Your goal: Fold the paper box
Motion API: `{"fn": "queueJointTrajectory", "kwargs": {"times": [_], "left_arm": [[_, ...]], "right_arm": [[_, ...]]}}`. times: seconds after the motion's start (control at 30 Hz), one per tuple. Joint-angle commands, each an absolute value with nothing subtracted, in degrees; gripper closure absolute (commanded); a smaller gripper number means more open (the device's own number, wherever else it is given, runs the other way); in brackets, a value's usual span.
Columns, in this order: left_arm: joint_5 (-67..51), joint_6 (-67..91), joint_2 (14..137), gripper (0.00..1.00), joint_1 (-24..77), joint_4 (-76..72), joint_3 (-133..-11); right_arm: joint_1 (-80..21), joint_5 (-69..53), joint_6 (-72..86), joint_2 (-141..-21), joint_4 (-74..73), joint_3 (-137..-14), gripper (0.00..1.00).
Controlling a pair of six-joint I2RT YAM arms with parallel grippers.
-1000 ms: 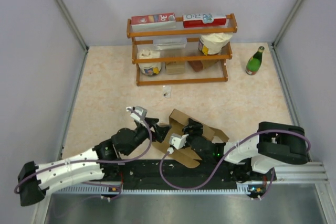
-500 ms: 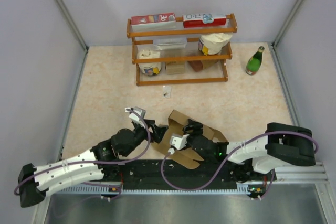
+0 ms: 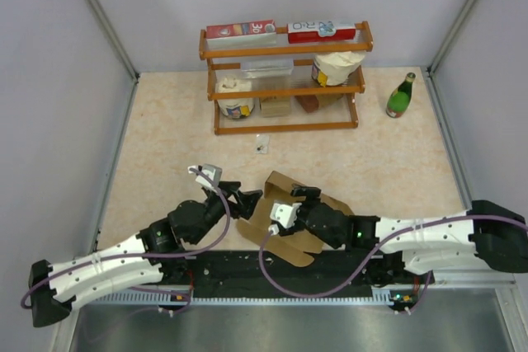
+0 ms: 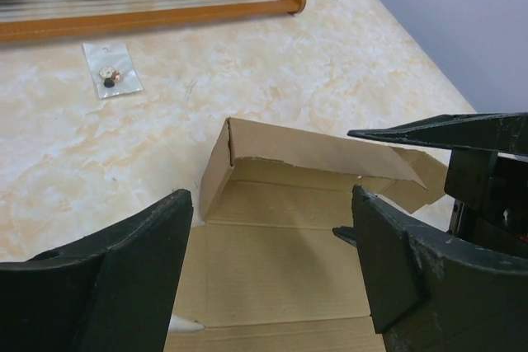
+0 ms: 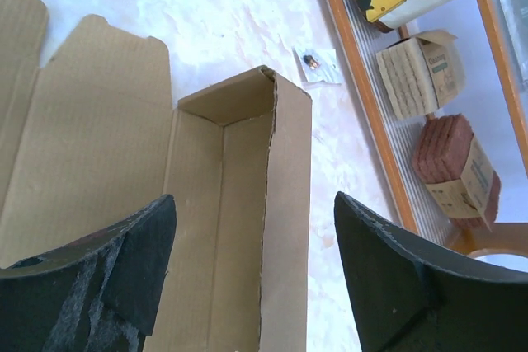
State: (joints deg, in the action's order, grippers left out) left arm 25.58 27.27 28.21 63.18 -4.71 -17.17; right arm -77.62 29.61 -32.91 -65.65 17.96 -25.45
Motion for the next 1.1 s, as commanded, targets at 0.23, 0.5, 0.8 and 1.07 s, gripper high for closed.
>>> {"fn": "queueJointTrajectory", "kwargs": {"times": [0.23,0.5,0.8,1.07], "left_arm": [[28.1,18.6,36.1,0.14,62.3,-3.5,-31.6],[7.3,17.9,54.5,0.17,50.6,-3.4,-46.0],[-18.0,12.3,82.3,0.38,44.9,3.4,-67.7],[-28.6,9.4,98.5,0.48,44.4,6.2,-76.6]], "right_arm": [[-75.9,24.3,-9.3,-45.4,2.7,-32.1,0.25],[-68.0,37.6,19.4,-42.0,-27.6,-44.7,0.31],[-48.2,20.3,37.5,-43.7,-49.6,-53.3,0.29],[-43.2,10.2,40.3,-41.9,-57.0,-49.6,0.29]]}}
